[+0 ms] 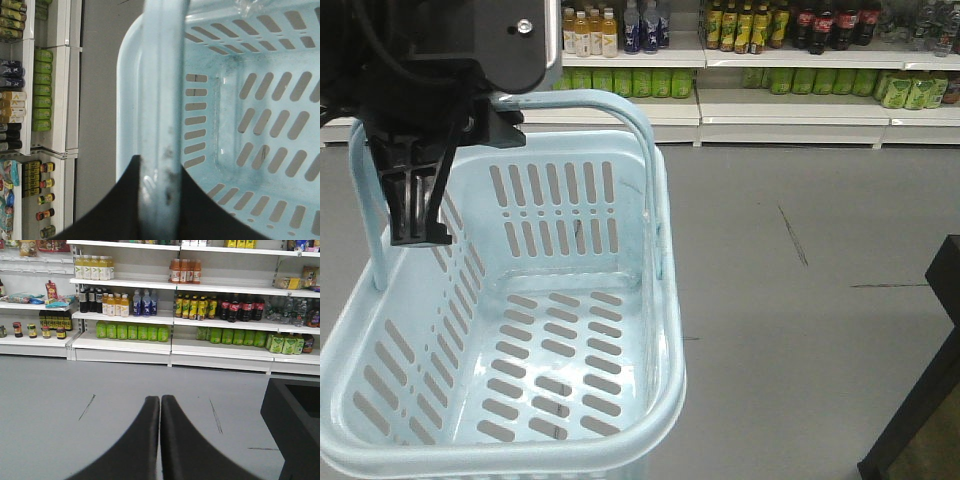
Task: Pick three apples into basket with both arms
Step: 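Drive the base toward the table with apples and oranges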
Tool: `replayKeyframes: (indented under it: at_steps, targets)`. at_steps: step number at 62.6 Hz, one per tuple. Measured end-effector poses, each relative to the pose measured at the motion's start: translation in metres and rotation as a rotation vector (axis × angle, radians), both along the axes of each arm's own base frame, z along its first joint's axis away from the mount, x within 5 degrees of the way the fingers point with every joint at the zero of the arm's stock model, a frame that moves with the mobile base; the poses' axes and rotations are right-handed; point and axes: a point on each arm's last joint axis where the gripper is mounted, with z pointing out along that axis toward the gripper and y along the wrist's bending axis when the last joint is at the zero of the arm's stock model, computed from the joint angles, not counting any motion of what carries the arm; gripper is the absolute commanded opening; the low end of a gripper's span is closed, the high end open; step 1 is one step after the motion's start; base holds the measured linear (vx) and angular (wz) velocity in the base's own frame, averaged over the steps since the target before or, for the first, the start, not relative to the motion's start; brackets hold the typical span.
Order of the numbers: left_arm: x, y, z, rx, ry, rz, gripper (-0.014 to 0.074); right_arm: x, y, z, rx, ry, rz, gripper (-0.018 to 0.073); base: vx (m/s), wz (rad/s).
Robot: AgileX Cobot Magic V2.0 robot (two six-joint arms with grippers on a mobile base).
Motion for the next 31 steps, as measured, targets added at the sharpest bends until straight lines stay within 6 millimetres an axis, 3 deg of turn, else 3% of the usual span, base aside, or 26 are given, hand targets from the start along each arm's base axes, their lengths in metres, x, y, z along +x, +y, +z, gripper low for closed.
replayKeyframes:
  at_steps: [31]
  targets:
    - [0.0,0.0,0.0,0.0,0.0,0.0,-0.0006,0.0,0.0,0.0,0.0,0.0,0.0,-0.0008,0.0,-0.04]
